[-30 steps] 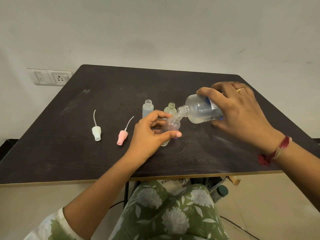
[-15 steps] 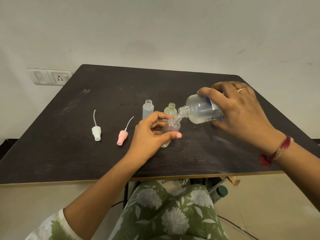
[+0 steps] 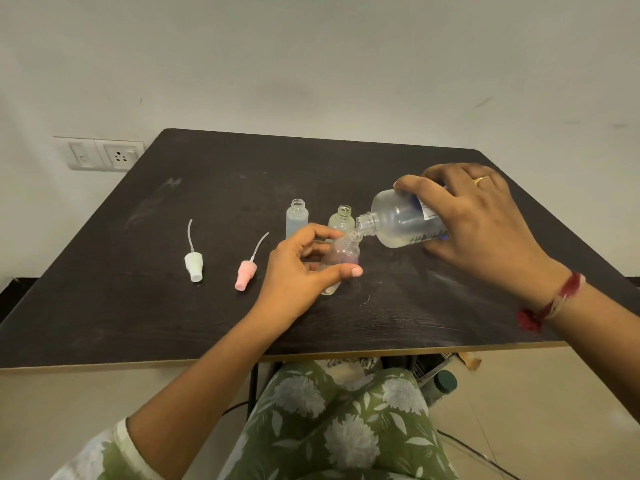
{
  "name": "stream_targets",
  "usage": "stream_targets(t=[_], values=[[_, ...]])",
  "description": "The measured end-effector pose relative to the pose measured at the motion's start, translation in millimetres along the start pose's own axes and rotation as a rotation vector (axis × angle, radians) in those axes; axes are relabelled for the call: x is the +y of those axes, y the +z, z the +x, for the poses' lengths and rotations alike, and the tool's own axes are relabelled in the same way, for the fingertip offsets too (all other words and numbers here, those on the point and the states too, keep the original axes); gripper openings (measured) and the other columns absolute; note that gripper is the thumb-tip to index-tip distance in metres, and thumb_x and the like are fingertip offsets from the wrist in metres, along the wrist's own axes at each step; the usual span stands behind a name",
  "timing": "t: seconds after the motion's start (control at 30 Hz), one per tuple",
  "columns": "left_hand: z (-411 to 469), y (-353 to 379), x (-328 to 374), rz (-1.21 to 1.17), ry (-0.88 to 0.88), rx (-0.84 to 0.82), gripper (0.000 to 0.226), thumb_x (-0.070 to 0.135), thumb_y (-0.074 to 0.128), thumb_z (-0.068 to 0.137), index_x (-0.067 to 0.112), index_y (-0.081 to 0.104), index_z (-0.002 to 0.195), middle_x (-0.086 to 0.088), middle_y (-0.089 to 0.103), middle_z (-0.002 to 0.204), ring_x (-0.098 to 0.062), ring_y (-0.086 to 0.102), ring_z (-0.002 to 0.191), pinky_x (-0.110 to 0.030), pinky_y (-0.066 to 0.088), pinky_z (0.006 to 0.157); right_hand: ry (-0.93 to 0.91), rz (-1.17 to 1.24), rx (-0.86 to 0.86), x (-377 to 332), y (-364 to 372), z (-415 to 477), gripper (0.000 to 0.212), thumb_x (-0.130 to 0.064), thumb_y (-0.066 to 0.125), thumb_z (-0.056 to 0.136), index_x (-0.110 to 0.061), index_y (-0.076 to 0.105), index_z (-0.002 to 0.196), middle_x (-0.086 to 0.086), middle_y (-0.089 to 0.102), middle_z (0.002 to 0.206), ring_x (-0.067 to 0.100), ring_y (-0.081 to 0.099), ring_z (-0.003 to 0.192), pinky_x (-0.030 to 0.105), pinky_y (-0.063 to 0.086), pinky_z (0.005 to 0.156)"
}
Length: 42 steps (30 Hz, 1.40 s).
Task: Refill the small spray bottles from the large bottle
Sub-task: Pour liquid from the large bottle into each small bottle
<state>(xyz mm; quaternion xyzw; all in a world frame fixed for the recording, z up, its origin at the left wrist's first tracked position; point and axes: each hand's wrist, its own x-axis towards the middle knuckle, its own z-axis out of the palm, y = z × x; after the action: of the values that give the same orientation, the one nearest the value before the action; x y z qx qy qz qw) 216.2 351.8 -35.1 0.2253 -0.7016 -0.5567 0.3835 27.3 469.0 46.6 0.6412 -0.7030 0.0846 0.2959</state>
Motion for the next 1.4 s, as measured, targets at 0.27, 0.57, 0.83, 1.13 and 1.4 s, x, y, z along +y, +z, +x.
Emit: stream_targets(t=[0.27,0.57,0.83,1.13,1.4], values=[[1.5,0.9,0.6,-0.003,0.009,-0.005,0.042,0.020,0.087,0.062,0.031,0.064,0.095,0.008,0.071,0.096,-0.004,0.067,0.092,-0.016,0.053,0.072,-0.004,-0.006,0.001,1.4,-1.3,-0.6,0.061,-0.019,0.073,0.069,-0.026,0.048,0.125,0.008,0.056,0.111,0.035,0.052,0.104,0.045,0.037,0.093],[1.1,-0.6,-1.6,-0.004,0.011,-0.001,0.042,0.020,0.088,0.062,0.030,0.065,0.096,0.005,0.072,0.095,-0.006,0.068,0.092,-0.018,0.054,0.073,-0.009,-0.019,0.010,1.2,-2.6,0.5,0.061,-0.018,0.075,0.068,-0.026,0.049,0.124,0.009,0.056,0.110,0.035,0.052,0.103,0.045,0.038,0.093],[2.2,-1.5,-4.5,0.009,0.008,0.004,0.043,0.024,0.088,0.061,0.034,0.064,0.094,0.006,0.072,0.092,-0.006,0.068,0.092,-0.022,0.055,0.076,-0.009,-0.017,0.008,0.0,-2.2,0.3,0.063,-0.015,0.075,0.067,-0.026,0.048,0.124,0.008,0.057,0.110,0.035,0.052,0.103,0.045,0.037,0.093],[0.8,0.7,-3.5,0.008,0.004,-0.012,0.044,0.024,0.088,0.060,0.033,0.064,0.096,0.011,0.072,0.089,-0.002,0.067,0.090,-0.017,0.053,0.073,0.016,0.010,-0.003,-0.2,0.5,-4.1,0.064,-0.017,0.076,0.068,-0.025,0.049,0.126,0.009,0.056,0.112,0.036,0.052,0.105,0.046,0.037,0.095],[2.2,0.6,-7.3,-0.041,-0.012,0.004,0.049,0.043,0.085,0.052,0.033,0.064,0.096,0.003,0.073,0.090,-0.010,0.069,0.090,-0.028,0.057,0.078,0.154,0.300,-0.097,-4.0,16.2,-16.3,0.074,-0.031,0.080,0.068,-0.025,0.042,0.132,0.003,0.052,0.120,0.027,0.049,0.110,0.044,0.036,0.097]])
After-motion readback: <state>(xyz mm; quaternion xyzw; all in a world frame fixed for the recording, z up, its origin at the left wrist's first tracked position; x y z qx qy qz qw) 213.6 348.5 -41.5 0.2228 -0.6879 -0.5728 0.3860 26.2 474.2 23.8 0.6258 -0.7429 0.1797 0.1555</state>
